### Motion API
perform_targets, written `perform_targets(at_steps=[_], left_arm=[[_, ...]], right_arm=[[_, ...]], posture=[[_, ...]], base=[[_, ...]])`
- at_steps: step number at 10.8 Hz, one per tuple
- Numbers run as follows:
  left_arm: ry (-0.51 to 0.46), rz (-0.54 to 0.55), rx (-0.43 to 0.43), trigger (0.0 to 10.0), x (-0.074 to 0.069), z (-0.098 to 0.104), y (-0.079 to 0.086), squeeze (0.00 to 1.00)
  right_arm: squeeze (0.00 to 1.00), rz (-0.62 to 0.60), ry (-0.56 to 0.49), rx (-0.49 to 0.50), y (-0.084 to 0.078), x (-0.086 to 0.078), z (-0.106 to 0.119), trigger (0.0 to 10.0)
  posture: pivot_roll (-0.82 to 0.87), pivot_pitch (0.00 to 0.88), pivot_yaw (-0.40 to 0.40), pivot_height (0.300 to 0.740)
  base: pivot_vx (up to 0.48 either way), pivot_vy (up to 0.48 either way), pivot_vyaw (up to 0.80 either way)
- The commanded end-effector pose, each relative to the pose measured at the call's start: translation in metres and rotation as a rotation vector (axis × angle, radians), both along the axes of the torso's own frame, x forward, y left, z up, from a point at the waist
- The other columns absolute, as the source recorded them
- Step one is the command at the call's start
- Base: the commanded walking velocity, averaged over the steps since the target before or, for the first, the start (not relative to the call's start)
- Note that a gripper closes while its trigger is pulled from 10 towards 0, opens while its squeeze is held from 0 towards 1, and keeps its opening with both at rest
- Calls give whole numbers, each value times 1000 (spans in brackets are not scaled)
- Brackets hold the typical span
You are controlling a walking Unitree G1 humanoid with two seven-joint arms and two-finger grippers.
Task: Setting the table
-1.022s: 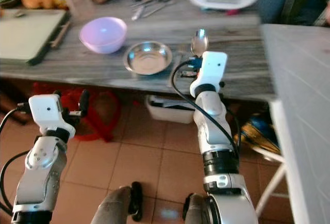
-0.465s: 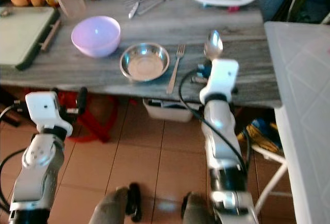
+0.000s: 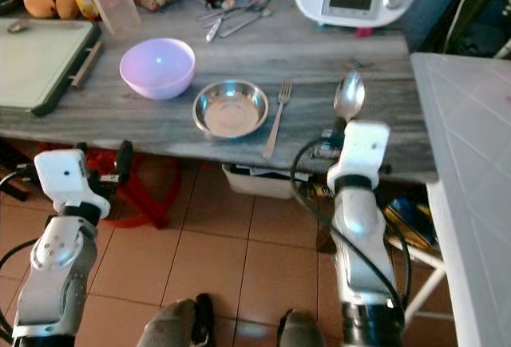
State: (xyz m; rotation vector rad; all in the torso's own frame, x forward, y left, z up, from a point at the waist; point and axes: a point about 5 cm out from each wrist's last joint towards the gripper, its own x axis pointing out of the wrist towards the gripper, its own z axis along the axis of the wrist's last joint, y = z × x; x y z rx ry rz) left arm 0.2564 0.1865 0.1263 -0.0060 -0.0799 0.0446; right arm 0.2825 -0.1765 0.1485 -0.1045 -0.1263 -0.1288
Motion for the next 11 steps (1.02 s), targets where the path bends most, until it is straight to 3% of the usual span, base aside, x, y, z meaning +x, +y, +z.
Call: perform_targets(at_steps=[1, 5, 11], left_arm=[[-9, 9, 6, 10000, -2, 1, 3, 0], [-15, -4, 14, 10000, 0, 1, 3, 0], [-11, -17, 6, 10000, -2, -1, 0, 0]], right_arm=[[0, 4, -35, -15, -4, -4, 8, 10000], [0, -10, -27, -18, -8, -4, 8, 10000], [0, -16, -13, -8, -9, -2, 5, 10000]], posture=[[-58, 111, 35, 740], [-61, 94, 38, 740], [-63, 99, 41, 740]], base=[[292, 0, 0], [298, 0, 0], [368, 255, 0]])
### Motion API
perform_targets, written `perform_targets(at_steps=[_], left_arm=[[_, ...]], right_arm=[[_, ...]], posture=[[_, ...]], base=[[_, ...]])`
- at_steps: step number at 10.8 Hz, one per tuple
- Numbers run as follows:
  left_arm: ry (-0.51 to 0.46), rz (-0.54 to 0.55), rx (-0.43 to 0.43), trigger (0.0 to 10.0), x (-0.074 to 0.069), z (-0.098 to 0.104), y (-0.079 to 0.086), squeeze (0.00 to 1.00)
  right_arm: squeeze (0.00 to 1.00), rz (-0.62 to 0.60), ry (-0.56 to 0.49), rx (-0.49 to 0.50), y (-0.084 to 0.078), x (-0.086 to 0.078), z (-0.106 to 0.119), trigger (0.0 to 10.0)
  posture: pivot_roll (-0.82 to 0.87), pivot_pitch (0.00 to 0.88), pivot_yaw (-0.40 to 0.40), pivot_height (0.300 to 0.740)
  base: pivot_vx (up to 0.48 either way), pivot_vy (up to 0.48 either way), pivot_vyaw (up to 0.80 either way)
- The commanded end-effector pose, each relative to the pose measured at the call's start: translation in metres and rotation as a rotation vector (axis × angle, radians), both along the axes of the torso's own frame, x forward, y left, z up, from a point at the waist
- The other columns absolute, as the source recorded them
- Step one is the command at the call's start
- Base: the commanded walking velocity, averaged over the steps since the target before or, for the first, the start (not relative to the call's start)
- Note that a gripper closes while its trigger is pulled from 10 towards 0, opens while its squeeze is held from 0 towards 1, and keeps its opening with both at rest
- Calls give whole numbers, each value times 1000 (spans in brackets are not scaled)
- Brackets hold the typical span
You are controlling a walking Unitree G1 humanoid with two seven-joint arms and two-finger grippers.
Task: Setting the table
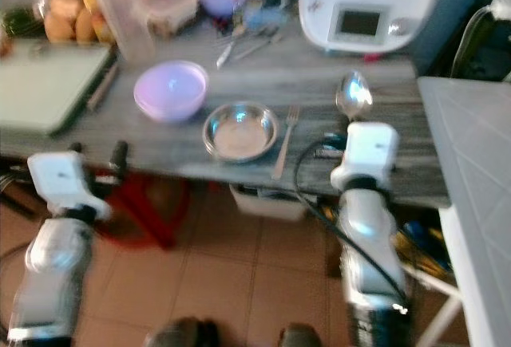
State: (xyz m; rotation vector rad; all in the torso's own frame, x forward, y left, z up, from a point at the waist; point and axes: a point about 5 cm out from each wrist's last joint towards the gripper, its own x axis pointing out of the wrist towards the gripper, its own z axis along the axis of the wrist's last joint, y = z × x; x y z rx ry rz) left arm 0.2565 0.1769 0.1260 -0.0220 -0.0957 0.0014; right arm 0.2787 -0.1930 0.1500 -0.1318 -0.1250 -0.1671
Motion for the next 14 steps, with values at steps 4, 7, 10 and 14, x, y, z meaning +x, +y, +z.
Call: perform_targets(at_steps=[4, 7, 10, 14], left_arm=[[4, 42, 14, 10000, -4, 0, 12, 0], [13, 39, 26, 10000, -9, -1, 14, 0], [28, 27, 53, 10000, -11, -2, 14, 0], [49, -11, 69, 10000, -15, 0, 14, 0]], right_arm=[[0, 23, 15, 44, 13, -1, -3, 10000], [0, -71, 31, 56, 4, -3, -7, 10000], [0, -181, 44, 88, -14, 3, -6, 10000], [0, -239, 89, 164, -25, 18, -9, 10000]], posture=[[-61, 113, 42, 740], [-47, 137, 45, 740], [-42, 157, 51, 740], [-23, 200, 77, 740]], base=[[154, 61, 0], [0, 0, 0], [0, 0, 0], [0, 0, 0]])
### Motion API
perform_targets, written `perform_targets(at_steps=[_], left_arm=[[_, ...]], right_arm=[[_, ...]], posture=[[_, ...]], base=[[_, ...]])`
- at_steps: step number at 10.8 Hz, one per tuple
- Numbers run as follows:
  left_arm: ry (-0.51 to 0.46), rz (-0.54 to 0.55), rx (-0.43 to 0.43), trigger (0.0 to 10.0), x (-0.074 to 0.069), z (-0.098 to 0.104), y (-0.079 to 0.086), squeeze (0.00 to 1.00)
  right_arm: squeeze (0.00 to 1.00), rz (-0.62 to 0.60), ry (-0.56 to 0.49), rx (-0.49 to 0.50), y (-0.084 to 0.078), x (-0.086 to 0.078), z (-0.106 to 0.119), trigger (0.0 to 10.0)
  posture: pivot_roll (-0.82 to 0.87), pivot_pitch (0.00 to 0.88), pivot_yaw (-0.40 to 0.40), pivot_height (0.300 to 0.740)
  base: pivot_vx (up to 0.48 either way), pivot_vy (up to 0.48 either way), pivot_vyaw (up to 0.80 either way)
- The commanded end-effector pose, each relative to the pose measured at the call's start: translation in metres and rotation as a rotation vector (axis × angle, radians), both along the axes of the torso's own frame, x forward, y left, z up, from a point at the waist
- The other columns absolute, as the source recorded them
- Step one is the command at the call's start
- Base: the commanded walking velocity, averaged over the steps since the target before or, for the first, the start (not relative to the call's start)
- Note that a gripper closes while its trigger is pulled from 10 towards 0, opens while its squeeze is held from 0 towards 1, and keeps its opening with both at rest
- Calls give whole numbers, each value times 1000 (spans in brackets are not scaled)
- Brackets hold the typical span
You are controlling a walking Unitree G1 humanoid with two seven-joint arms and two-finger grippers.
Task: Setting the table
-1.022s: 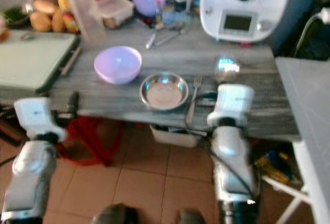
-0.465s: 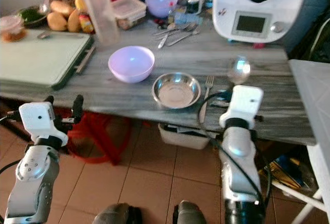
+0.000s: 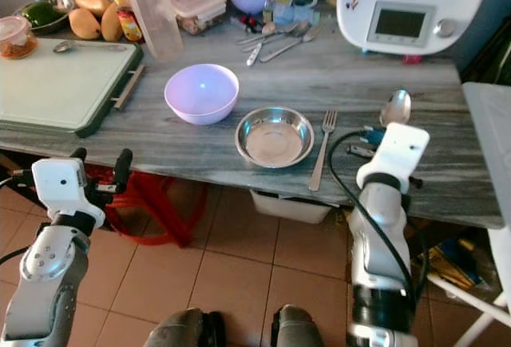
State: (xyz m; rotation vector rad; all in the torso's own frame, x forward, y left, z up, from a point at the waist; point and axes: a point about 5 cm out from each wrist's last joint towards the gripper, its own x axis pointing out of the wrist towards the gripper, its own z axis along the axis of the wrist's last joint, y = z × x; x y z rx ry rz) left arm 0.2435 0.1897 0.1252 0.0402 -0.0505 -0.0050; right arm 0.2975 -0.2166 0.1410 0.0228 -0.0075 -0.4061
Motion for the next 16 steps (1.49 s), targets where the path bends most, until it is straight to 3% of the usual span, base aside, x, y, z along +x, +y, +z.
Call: perform_targets(at_steps=[1, 5, 16], left_arm=[[6, -15, 8, 10000, -3, 1, 0, 0], [16, -29, 19, 10000, -3, 2, 1, 0], [19, -29, 14, 10000, -4, 3, -1, 0]], right_arm=[[0, 6, 13, 22, 2, 2, -1, 10000], [0, 77, 94, 131, 18, 7, -18, 10000], [0, 263, 85, 145, 35, 35, -11, 10000]], posture=[[-18, 208, 80, 740], [-11, 215, 80, 740], [0, 227, 74, 740]], base=[[0, 0, 0], [0, 0, 0], [0, 0, 0]])
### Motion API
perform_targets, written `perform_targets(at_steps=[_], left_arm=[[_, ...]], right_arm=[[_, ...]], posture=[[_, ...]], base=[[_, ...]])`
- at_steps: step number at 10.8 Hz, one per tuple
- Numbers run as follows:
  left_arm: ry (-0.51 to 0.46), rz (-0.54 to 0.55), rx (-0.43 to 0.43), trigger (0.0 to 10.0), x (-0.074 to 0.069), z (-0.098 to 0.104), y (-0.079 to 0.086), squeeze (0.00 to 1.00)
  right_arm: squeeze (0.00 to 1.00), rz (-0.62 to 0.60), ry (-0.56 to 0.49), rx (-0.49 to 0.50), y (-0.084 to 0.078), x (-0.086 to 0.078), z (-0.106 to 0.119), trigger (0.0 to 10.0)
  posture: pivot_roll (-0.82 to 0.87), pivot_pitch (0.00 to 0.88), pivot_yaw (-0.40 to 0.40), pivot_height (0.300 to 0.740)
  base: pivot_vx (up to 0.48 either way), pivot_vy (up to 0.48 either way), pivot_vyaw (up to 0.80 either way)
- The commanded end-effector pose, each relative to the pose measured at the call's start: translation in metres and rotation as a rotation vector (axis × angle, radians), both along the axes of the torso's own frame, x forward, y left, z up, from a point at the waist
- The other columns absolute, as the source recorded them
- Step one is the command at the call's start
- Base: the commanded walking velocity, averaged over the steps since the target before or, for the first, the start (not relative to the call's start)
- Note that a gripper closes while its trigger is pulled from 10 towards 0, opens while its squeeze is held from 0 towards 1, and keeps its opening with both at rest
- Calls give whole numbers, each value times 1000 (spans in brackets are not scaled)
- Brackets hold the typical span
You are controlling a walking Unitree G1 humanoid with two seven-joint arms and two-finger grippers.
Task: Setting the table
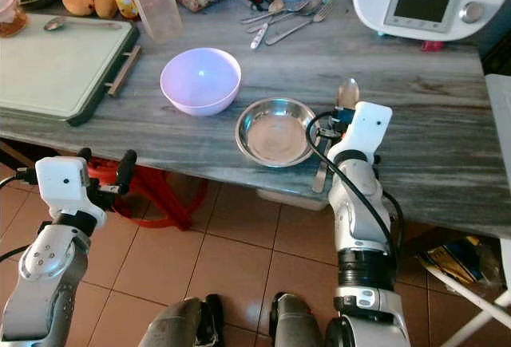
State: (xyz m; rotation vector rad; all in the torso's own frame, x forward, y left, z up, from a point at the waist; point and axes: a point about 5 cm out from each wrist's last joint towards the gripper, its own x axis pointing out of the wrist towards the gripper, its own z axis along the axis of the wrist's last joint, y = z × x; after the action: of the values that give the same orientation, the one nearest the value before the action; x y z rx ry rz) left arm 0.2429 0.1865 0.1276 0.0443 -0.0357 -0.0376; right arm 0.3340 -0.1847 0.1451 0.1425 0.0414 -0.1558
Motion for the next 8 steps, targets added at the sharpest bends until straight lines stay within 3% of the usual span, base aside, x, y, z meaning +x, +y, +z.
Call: perform_targets(at_steps=[1, 8], left_arm=[[6, 3, 9, 10000, -4, 0, 1, 0], [10, 3, 13, 10000, -4, -1, 1, 0]], right_arm=[[0, 25, 63, 7, 4, -2, -15, 10000], [0, 80, 2, -12, 10, 0, -11, 10000]], posture=[[1, 227, 73, 740], [0, 231, 74, 740]], base=[[0, 0, 0], [0, 0, 0]])
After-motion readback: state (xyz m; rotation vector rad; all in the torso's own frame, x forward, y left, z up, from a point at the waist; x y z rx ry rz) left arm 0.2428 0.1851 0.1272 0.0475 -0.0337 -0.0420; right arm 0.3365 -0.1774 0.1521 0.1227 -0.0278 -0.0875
